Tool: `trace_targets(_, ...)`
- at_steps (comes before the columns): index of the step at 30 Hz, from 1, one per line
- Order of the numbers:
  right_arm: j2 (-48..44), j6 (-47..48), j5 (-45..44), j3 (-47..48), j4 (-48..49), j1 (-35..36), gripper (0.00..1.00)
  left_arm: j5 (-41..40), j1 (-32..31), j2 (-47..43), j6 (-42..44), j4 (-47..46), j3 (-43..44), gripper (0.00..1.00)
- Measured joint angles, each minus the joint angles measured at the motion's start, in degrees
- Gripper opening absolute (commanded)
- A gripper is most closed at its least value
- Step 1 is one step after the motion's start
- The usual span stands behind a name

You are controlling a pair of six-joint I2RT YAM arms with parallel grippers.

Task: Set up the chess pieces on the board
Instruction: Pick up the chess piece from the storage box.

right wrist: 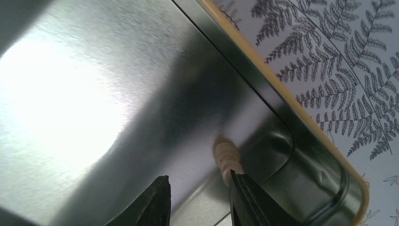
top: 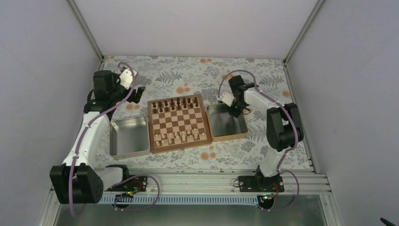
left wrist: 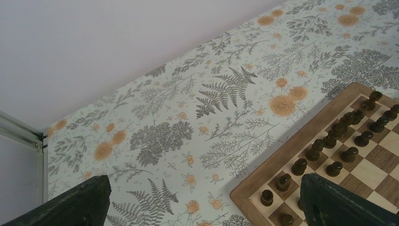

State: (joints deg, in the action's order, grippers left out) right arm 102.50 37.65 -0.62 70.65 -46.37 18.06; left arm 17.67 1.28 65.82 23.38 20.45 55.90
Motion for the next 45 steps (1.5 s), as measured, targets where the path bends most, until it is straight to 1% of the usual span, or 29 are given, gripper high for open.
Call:
trace_targets(4, 1.44, 0.02, -0.61, 0.02, 1.09, -1.18, 0.37, 0.00, 0.00, 0.00, 0.00, 0.00, 0.00, 1.00)
trace_targets(15, 2.16, 0.31, -1.22, 0.57, 4.04, -3.41, 0.36, 0.02, 0.00, 0.00, 0.00, 0.00, 0.00, 1.00)
trace_targets(23, 2.25, 0.70, -1.29, 0.57, 4.81, -3.58, 0.36, 0.02, 0.00, 0.00, 0.02, 0.02, 0.00, 1.00)
trace_targets(32, 2.71, 0.87, 0.66, 1.27, 2.23, -3.58, 0.36, 0.02, 0.00, 0.02, 0.02, 0.00, 0.00, 1.00)
trace_targets(37, 0.70, 0.90, 2.47, 1.31, 0.55, -3.58, 0.36, 0.02, 0.00, 0.02, 0.04, 0.00, 0.00, 1.00)
trace_targets(45, 0.07, 0.92, 2.38, 1.64, 0.24, -3.58, 0.37, 0.02, 0.00, 0.02, 0.11, 0.02, 0.00, 1.00)
